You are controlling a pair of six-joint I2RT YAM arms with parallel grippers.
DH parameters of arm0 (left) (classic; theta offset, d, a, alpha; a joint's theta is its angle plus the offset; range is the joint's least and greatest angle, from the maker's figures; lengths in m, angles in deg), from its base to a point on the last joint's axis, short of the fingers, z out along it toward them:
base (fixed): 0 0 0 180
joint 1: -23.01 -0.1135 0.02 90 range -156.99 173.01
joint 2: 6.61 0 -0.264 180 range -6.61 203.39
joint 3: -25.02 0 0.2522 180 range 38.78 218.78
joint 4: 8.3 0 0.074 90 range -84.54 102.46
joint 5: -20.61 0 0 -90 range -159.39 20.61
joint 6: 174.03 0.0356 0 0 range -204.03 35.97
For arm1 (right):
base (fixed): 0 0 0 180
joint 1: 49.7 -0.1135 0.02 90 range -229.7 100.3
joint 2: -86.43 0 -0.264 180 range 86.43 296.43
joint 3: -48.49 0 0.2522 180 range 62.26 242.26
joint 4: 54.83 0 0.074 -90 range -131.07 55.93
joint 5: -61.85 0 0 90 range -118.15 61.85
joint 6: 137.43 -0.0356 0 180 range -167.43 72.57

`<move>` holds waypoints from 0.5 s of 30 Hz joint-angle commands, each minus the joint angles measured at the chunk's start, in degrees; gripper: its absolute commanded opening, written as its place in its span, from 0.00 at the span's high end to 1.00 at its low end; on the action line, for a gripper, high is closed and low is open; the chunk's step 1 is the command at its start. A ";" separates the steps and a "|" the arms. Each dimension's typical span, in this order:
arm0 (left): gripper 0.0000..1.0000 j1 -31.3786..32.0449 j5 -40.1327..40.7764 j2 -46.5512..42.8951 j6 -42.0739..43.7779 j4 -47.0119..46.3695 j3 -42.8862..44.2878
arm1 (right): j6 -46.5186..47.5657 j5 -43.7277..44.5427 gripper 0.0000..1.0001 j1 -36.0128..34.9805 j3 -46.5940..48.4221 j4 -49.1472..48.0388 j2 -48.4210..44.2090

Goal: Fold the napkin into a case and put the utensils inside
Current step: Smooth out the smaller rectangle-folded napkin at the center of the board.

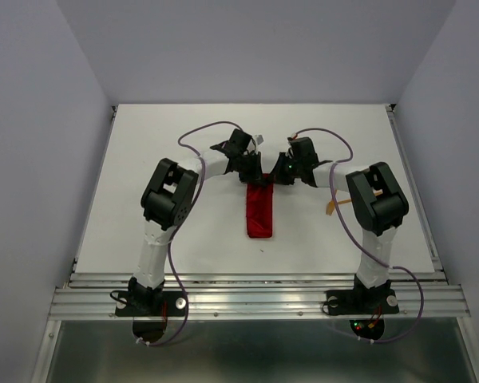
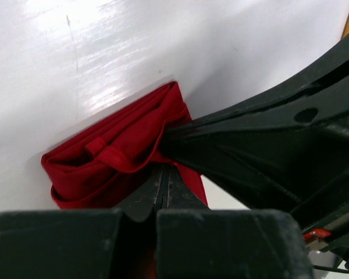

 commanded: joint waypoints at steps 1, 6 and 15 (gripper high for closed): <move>1.00 0.05 1.90 -6.74 3.14 5.37 -1.81 | 1.05 4.40 0.96 -0.33 1.38 3.86 1.63; 1.00 -0.30 4.36 -11.31 4.46 7.75 -3.75 | 1.31 5.46 0.96 -0.33 1.38 3.94 1.10; 1.00 -2.50 6.47 -9.48 3.06 6.00 -5.86 | 1.75 4.85 0.97 -0.33 1.46 3.86 -1.18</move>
